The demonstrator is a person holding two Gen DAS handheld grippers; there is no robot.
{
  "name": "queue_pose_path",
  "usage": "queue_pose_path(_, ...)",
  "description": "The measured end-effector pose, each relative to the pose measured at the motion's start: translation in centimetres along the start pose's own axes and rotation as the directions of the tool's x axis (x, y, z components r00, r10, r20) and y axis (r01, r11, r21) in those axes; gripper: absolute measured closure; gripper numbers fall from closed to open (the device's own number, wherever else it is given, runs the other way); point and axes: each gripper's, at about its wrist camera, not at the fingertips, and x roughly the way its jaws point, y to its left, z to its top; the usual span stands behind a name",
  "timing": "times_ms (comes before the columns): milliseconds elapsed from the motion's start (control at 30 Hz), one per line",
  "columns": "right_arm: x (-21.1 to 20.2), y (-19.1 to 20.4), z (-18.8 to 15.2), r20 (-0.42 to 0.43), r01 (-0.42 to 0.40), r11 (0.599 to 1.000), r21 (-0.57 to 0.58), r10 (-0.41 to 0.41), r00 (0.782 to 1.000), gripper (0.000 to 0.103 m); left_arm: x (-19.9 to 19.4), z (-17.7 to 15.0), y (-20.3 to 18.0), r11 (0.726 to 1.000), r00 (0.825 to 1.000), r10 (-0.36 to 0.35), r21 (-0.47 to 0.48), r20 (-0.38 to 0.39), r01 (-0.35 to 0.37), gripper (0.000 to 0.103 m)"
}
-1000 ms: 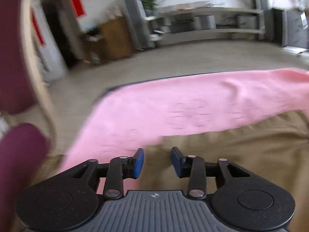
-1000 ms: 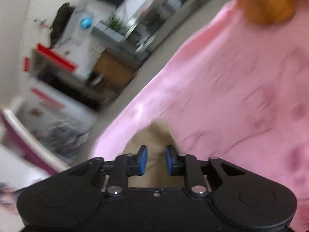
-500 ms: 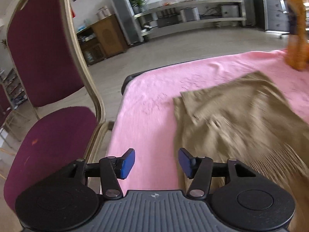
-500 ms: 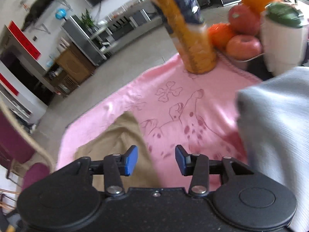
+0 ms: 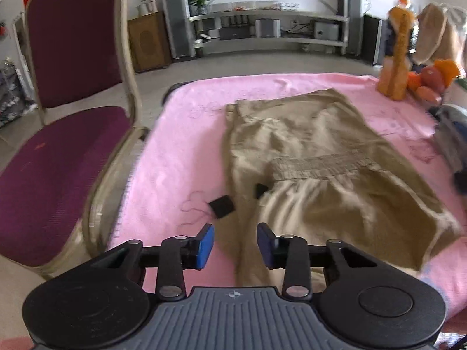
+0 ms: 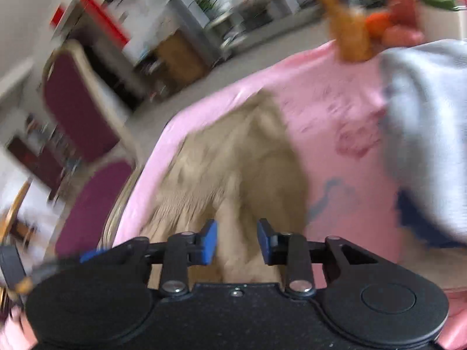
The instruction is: Fold clothes
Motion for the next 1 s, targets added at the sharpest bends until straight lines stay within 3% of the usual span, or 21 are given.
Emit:
queue_pose_path(133,1.7,0.2,-0.1,-0.087,-0.114,0.993,0.02,0.115,0.99,0.072,0.9,-0.6,-1.5,0.998,1.0,0.022,0.053,-0.021,-0.021,0.076)
queue_pose_path(233,3.7,-1.0,-0.3,-0.167,-0.082,0.992,0.094,0.097,0.981,0.072,2.9,-1.3,-2.1,0.991,0.992,0.087,0.112,-0.093,-0.077,0.074)
queue_pose_path(300,5.1,-2.2,-0.4,-0.225,0.004,0.993,0.122,0.024,0.974,0.072,4.4,-1.7,-2.4,0.985,0.983,0.121,0.143,-0.135,-0.101,0.069)
queue_pose_path(333,5.8,-3.0,-0.6,-0.257,0.068,0.989,0.132,-0.032,0.966,0.083,4.5,-1.8,-2.6,0.981,0.982,0.133,0.159,-0.136,-0.111,0.069)
queue_pose_path(367,6.1,-3.8,-0.8,-0.27,0.113,0.982,0.154,-0.068,0.96,0.103,4.5,-1.9,-2.8,0.977,0.981,0.144,0.176,-0.129,-0.121,0.069)
queue_pose_path(433,5.5,-5.3,-0.9,-0.266,0.136,0.963,0.232,-0.072,0.961,0.103,4.4,-2.2,-3.1,0.97,0.98,0.162,0.201,-0.115,-0.137,0.068)
queue_pose_path(533,3.7,-6.1,-1.1,-0.238,0.205,0.945,0.256,-0.144,0.96,0.1,3.4,-2.1,-1.9,0.982,0.983,0.141,0.146,-0.117,-0.124,0.068)
queue_pose_path(567,3.1,-6.0,-1.2,-0.225,0.224,0.942,0.252,-0.168,0.96,0.085,3.2,-2.1,-1.7,0.985,0.985,0.129,0.131,-0.118,-0.113,0.068)
queue_pose_path(600,2.4,-5.9,-1.2,-0.204,0.227,0.942,0.245,-0.179,0.962,0.079,3.0,-2.2,-1.6,0.988,0.987,0.114,0.118,-0.117,-0.1,0.068)
queue_pose_path(733,0.1,-5.0,-1.0,-0.087,0.128,0.968,0.215,-0.111,0.99,0.077,2.2,-2.2,-1.0,0.997,0.992,0.057,0.067,-0.114,-0.049,0.068)
queue_pose_path(833,-0.4,-4.3,-0.5,-0.024,0.066,0.978,0.197,-0.062,0.998,0.077,1.7,-2.3,-0.6,1.0,0.994,0.014,0.029,-0.109,-0.01,0.069)
queue_pose_path(1000,1.6,-2.6,-0.4,-0.059,-0.021,0.985,0.169,0.031,0.998,0.073,1.5,-2.5,-0.2,0.999,0.992,-0.038,-0.017,-0.122,0.036,0.068)
